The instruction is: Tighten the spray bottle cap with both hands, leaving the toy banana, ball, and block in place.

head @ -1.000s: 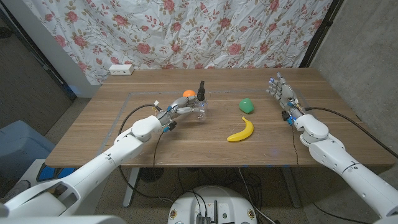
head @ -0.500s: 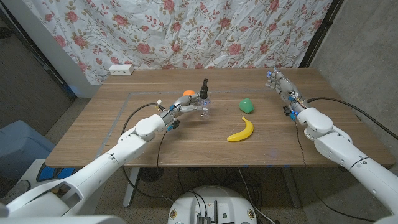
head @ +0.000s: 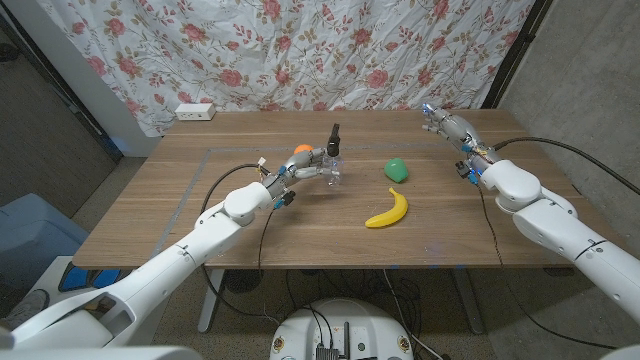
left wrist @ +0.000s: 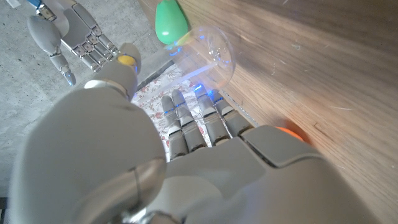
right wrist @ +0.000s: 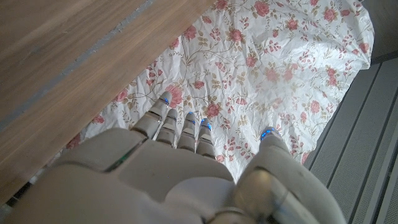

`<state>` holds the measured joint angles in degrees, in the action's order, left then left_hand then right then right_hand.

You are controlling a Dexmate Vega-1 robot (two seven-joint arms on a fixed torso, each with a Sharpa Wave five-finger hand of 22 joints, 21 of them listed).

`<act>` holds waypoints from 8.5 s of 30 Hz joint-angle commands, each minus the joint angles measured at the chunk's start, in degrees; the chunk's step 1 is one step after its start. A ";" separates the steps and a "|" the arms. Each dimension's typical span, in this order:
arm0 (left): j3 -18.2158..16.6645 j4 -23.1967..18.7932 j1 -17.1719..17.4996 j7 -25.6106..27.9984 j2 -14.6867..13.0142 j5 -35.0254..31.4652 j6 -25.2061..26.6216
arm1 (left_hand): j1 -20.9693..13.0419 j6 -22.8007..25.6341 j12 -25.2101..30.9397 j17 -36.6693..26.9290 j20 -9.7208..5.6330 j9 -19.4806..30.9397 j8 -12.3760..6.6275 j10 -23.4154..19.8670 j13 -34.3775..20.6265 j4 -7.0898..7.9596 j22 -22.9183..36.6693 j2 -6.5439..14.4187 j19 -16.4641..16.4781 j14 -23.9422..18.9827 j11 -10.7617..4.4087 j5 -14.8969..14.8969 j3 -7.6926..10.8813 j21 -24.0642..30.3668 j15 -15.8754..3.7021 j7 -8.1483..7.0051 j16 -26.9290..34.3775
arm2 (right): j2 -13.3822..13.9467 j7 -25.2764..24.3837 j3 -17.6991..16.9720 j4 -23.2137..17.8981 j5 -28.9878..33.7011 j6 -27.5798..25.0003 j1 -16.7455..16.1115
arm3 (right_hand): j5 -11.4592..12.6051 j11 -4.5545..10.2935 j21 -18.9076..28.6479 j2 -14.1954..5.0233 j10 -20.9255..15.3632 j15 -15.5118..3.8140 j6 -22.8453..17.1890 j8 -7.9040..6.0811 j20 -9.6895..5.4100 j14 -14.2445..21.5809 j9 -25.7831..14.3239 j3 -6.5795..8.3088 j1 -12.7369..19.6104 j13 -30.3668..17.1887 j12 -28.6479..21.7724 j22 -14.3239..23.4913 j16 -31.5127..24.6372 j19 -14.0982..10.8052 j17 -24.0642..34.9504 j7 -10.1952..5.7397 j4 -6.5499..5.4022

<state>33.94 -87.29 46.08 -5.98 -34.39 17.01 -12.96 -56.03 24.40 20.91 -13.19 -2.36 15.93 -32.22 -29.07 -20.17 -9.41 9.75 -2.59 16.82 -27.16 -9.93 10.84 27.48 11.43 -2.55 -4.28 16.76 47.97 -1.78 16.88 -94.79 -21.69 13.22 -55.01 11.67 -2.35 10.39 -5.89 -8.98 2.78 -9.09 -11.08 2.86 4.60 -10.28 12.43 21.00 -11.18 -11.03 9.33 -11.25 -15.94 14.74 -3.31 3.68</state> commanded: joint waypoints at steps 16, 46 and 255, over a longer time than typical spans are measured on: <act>1.75 -6.79 0.12 5.98 0.31 -4.06 9.31 | -0.15 1.47 1.34 -0.65 -4.52 0.61 -1.64 -1.63 -1.52 0.04 0.18 1.77 0.83 -1.15 -0.01 0.42 -1.57 0.18 -8.23 0.70 0.97 | 11.97 5.37 0.69 -9.22 13.11 -7.78 3.91 | 0.70 -0.29 0.22 3.47 3.46 3.31 1.21 -0.70 3.17 -2.23 -0.67 4.98 14.22 -0.28 0.02 0.25 -0.28 1.20 -1.51 -4.33 7.21; 2.55 -10.95 1.79 11.49 0.48 -8.16 13.18 | -0.33 1.10 1.85 -0.83 -4.45 0.89 -2.67 -1.63 -3.02 -0.04 0.20 2.67 0.81 -1.05 0.12 0.51 -3.15 0.00 -8.17 0.77 1.13 | 22.86 13.62 -2.31 -23.84 20.21 -16.52 3.80 | 0.59 -0.57 -0.39 7.18 11.14 6.91 2.61 -1.41 7.66 -7.71 -1.44 7.16 22.73 -0.50 0.90 0.35 0.34 5.08 -1.65 -8.09 6.54; 4.83 -8.50 -0.59 10.59 1.64 -12.43 12.85 | 0.53 3.10 2.23 -0.23 -3.63 -1.92 -7.36 -4.04 -7.47 0.29 0.19 8.07 1.29 -2.39 1.45 0.99 -5.94 -0.11 -7.36 1.89 0.13 | 2.91 27.66 20.49 -33.63 56.96 -43.53 17.63 | -1.34 1.80 1.22 1.65 -8.62 0.84 -47.24 -20.52 5.75 4.61 -1.90 5.42 8.36 -0.38 -4.36 0.39 -7.30 -1.71 0.52 -1.87 3.06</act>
<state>38.89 -95.75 45.29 4.53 -32.70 4.51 0.20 -55.82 24.50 23.00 -13.30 -2.46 13.90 -38.32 -32.54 -27.43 -9.72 9.72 -2.05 17.53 -28.97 -8.70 11.29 20.59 11.42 -2.76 -4.20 17.01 51.22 26.37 36.92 -128.26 35.26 -29.69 -37.36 10.41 -0.71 11.27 -3.67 -16.82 3.89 -55.50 -31.17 8.77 8.83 -12.24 17.57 29.09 -11.44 -15.07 9.45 -18.13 -17.03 15.05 -5.05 6.86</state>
